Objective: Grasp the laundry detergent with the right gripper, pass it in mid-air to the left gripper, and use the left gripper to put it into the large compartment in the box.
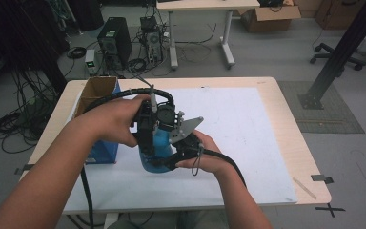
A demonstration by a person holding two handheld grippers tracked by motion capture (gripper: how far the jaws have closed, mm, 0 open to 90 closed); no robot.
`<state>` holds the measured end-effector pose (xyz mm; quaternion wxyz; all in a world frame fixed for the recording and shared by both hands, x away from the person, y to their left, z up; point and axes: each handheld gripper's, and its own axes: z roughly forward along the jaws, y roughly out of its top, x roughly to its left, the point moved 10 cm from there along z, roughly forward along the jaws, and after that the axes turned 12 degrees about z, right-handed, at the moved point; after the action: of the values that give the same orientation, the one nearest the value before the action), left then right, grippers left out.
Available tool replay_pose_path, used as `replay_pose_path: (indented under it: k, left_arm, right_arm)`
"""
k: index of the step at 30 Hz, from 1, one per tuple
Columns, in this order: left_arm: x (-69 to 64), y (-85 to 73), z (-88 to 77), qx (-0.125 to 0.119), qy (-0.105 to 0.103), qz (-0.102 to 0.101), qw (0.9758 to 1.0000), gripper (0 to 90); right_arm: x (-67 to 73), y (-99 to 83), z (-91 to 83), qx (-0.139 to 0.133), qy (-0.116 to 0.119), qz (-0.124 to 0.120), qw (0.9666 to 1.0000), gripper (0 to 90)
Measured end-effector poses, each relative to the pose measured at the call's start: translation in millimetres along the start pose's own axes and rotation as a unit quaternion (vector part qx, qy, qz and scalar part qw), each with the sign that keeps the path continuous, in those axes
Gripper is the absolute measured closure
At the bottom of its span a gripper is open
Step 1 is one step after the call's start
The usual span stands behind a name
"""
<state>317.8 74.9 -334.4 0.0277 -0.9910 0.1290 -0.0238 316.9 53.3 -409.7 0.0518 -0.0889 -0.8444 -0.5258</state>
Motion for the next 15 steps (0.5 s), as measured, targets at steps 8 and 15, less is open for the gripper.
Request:
replay_pose_path:
  k: [8,15]
  left_arm:
    - [-1.2,0.4,0.9,-0.002,-0.008,0.002,1.0,37.8]
    - [-0.5,2.6,4.1,0.001,-0.007,-0.011,0.9999,38.8]
  right_arm:
    - [-0.8,-0.5,-1.0,0.001,-0.004,-0.001,1.0,44.3]
    - [-2.7,-4.1,-1.3,0.003,-0.007,-0.004,1.0,44.4]
